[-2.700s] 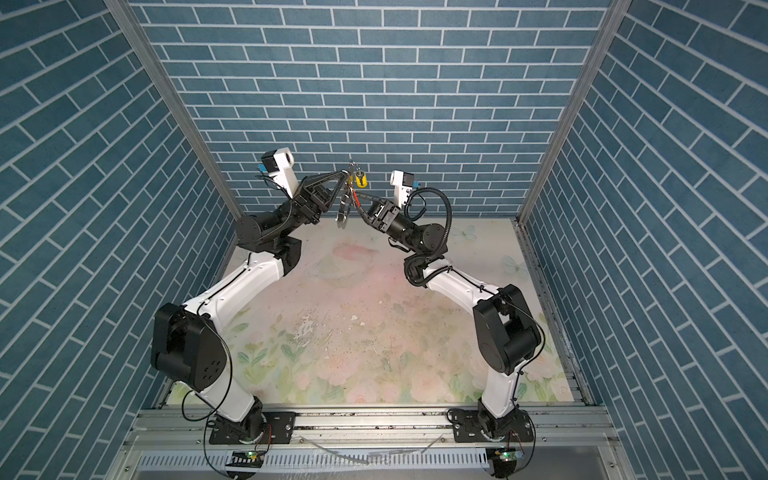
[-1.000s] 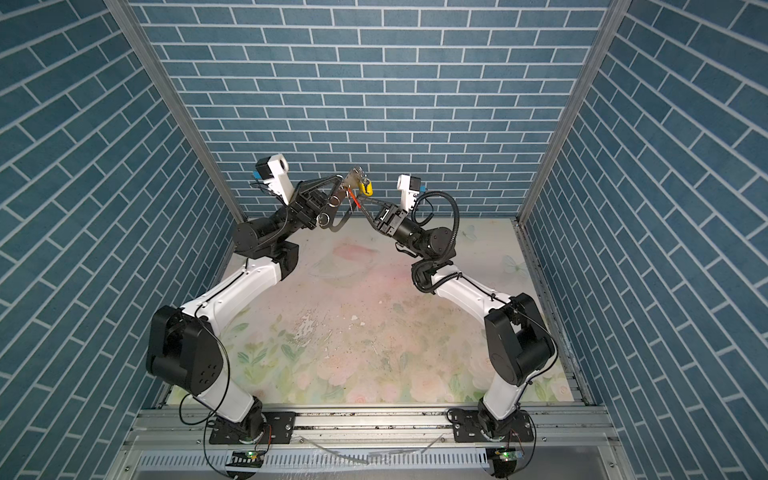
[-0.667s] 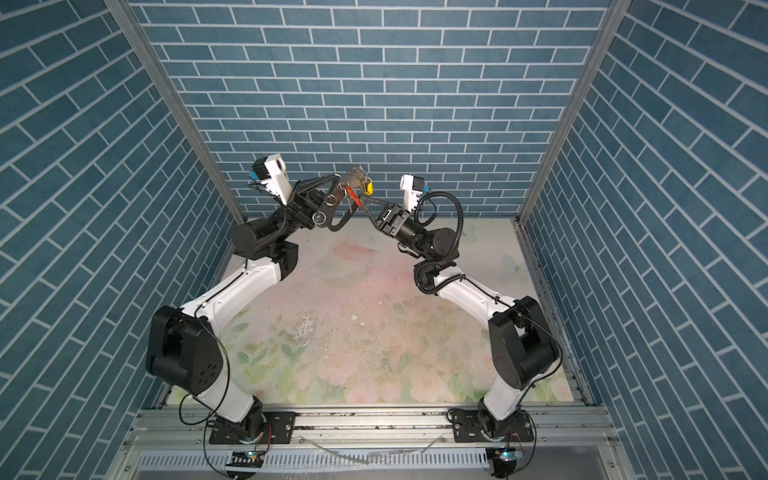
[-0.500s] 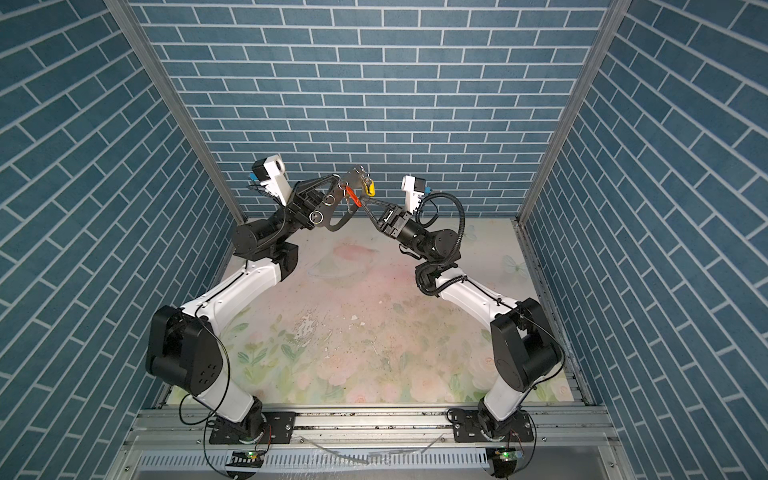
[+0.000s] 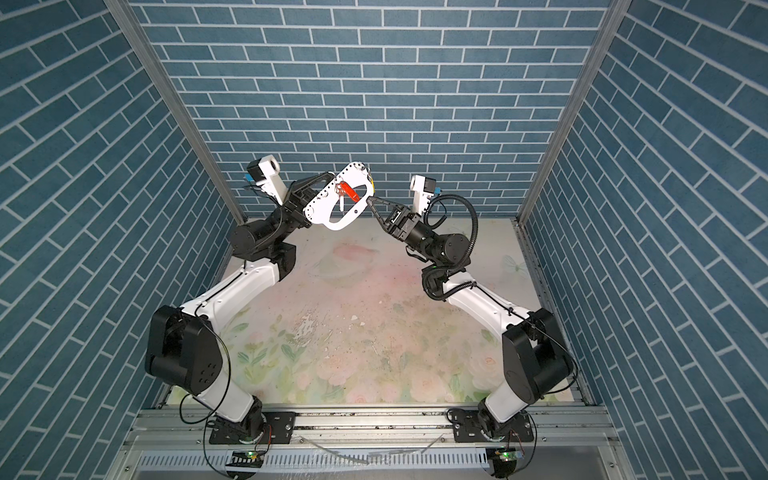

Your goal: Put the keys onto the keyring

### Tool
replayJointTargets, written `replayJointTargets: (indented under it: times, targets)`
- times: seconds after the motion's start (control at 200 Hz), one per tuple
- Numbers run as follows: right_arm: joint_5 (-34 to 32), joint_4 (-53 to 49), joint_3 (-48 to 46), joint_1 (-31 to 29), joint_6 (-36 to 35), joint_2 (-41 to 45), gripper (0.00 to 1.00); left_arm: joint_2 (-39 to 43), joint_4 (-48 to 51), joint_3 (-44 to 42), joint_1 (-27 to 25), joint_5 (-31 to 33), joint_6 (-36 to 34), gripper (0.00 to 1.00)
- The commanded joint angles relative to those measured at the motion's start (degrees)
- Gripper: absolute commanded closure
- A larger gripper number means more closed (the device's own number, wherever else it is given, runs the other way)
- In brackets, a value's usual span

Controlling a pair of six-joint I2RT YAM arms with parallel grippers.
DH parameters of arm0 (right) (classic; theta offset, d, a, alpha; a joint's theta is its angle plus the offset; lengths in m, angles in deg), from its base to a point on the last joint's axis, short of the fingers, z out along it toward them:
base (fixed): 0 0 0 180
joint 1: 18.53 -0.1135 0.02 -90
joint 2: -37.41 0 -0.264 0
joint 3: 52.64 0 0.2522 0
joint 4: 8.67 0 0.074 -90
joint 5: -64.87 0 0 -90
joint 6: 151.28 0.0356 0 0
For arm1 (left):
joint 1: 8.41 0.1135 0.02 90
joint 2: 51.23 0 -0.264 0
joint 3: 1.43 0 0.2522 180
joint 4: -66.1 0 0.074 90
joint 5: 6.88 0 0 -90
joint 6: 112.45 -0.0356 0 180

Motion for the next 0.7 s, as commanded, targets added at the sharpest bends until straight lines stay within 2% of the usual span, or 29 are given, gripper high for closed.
replayJointTargets:
  times: [0.0, 0.33, 0.695]
  targets:
    - [3.2, 5.2, -1.4, -1.1, -1.9, 1.7, 1.00, -1.2, 3.6, -1.6, -0.6, -3.6, -0.9, 1.00]
    - [4.3, 5.2, -1.6, -0.8, -1.6, 0.9, 1.00, -1.4, 3.7, -4.4, -1.1, -4.5, -1.0, 1.00]
    - [4.3, 5.2, 0.8, -1.0, -1.3, -0.9, 0.99, -3.6, 3.6, -2.5, -2.1, -5.5, 0.3, 1.00]
